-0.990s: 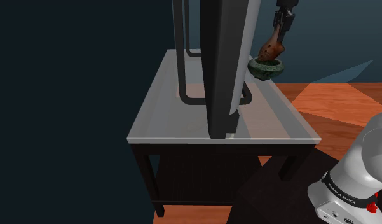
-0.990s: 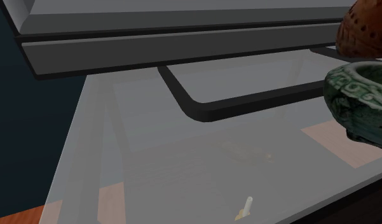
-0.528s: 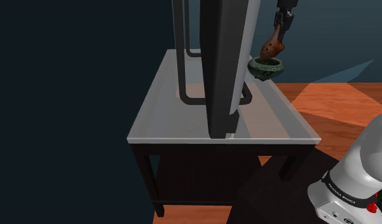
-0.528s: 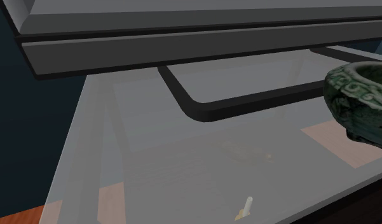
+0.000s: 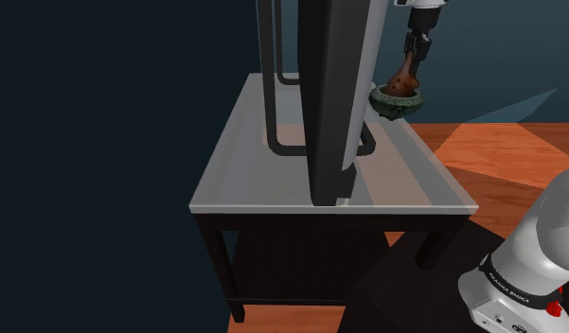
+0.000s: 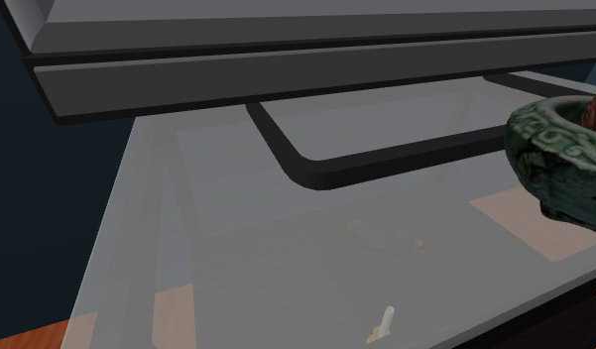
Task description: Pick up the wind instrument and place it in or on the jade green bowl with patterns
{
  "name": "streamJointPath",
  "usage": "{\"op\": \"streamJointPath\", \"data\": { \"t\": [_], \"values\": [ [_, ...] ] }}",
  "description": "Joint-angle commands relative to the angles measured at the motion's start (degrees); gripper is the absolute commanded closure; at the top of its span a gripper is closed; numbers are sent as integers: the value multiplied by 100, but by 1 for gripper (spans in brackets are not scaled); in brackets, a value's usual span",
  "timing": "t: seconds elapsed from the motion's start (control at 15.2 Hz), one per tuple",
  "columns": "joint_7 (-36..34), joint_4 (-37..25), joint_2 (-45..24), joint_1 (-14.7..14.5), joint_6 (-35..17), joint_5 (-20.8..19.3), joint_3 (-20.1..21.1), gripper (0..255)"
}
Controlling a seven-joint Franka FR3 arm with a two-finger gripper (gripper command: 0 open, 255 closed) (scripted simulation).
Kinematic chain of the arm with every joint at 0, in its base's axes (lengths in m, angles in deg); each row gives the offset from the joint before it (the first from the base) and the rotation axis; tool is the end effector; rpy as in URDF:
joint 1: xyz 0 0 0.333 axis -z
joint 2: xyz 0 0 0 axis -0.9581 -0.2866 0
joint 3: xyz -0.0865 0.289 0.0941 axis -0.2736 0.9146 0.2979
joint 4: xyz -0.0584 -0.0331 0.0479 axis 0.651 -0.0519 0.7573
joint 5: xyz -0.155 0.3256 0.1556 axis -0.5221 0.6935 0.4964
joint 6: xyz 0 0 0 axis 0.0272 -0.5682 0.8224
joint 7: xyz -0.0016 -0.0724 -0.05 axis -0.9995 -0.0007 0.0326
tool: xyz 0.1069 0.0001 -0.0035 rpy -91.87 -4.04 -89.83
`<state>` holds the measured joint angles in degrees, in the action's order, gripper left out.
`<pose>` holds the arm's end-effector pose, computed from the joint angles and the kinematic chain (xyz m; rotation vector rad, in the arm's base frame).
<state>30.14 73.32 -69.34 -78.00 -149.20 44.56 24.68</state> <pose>0.4910 -0.2245 0.6086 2.8844 1.2194 -0.0545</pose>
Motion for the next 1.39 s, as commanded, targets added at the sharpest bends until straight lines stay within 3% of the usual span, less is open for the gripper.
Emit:
{"op": "streamJointPath", "data": {
  "t": [0.0, 0.59, 0.66, 0.99, 1.25, 1.32],
  "values": [
    [-7, 183, 24, 1, -167, -10, 0, 255],
    [-18, 329, 46, 2, -293, -20, 3, 255],
    [-28, 337, 46, -2, -300, -20, 8, 0],
    [-18, 329, 46, 2, -293, -20, 3, 0],
    [61, -630, -165, 11, 477, 78, -19, 0],
    [61, -630, -165, 11, 477, 78, -19, 0]
  ]
}}
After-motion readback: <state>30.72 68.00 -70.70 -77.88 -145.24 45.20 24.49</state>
